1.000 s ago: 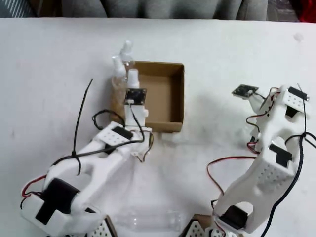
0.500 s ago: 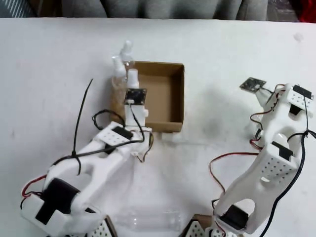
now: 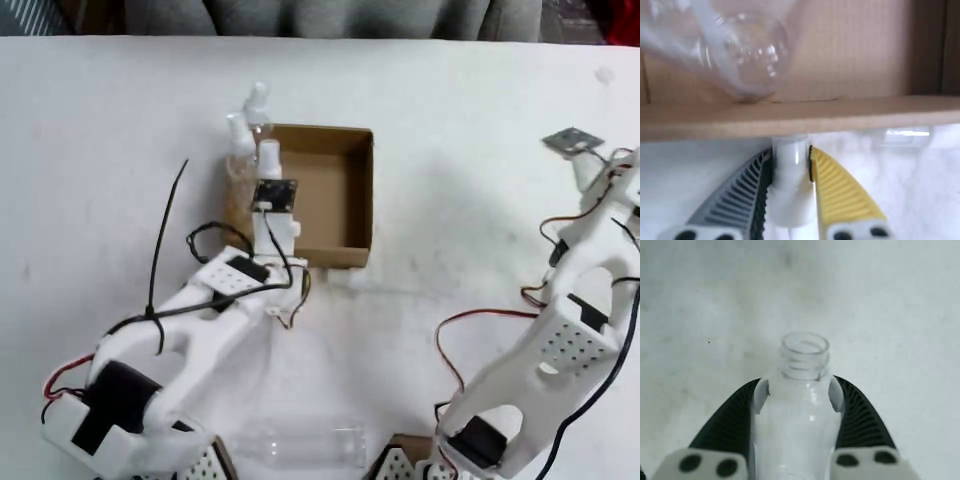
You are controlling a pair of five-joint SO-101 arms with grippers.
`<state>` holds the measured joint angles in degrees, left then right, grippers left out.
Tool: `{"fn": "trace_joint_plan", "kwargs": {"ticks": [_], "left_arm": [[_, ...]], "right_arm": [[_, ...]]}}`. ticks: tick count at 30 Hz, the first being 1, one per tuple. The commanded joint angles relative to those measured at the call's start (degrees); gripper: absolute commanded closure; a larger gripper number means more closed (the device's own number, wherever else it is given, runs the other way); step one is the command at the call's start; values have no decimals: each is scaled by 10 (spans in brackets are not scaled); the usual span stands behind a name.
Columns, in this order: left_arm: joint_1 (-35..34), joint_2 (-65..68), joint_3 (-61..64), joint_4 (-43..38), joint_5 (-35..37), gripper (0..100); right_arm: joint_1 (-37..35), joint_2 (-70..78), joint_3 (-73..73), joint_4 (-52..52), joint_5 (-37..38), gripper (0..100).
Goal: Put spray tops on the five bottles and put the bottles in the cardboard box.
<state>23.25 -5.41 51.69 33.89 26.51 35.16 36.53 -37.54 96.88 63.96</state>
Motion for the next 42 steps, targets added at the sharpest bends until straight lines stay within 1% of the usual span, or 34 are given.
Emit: {"fn": "trace_joint_plan", "kwargs": {"ticks": [1,6,13,15,20,24,27,29,31,37,38,42], "left_arm": [[8,0,-23,3,-5,980],[8,0,-23,3,-5,980],[8,0,-23,3,-5,980],[8,0,-23,4,-5,980],[7,0,-23,6,-5,980],[7,-2,-23,8,-5,980],[5,-28,-18,31,-9,979],[3,-53,-10,47,-46,979],[0,-80,12,43,-84,980],[-33,-154,55,40,-96,980],[-38,-166,60,40,-96,980],[-58,-214,76,44,-96,980]], "right_arm": [[29,-49,-18,17,-23,982],[48,-129,58,17,-50,982],[41,-274,236,15,-56,982],[31,-314,283,-4,-89,982],[6,-409,411,-95,-177,982],[-39,-473,498,-147,-223,982],[-76,-514,535,-195,-265,982],[-102,-537,558,-231,-287,982],[-130,-556,577,-261,-300,982],[-211,-611,589,-306,-338,982],[-223,-625,589,-307,-360,982],[-268,-687,606,-311,-495,982]]}}
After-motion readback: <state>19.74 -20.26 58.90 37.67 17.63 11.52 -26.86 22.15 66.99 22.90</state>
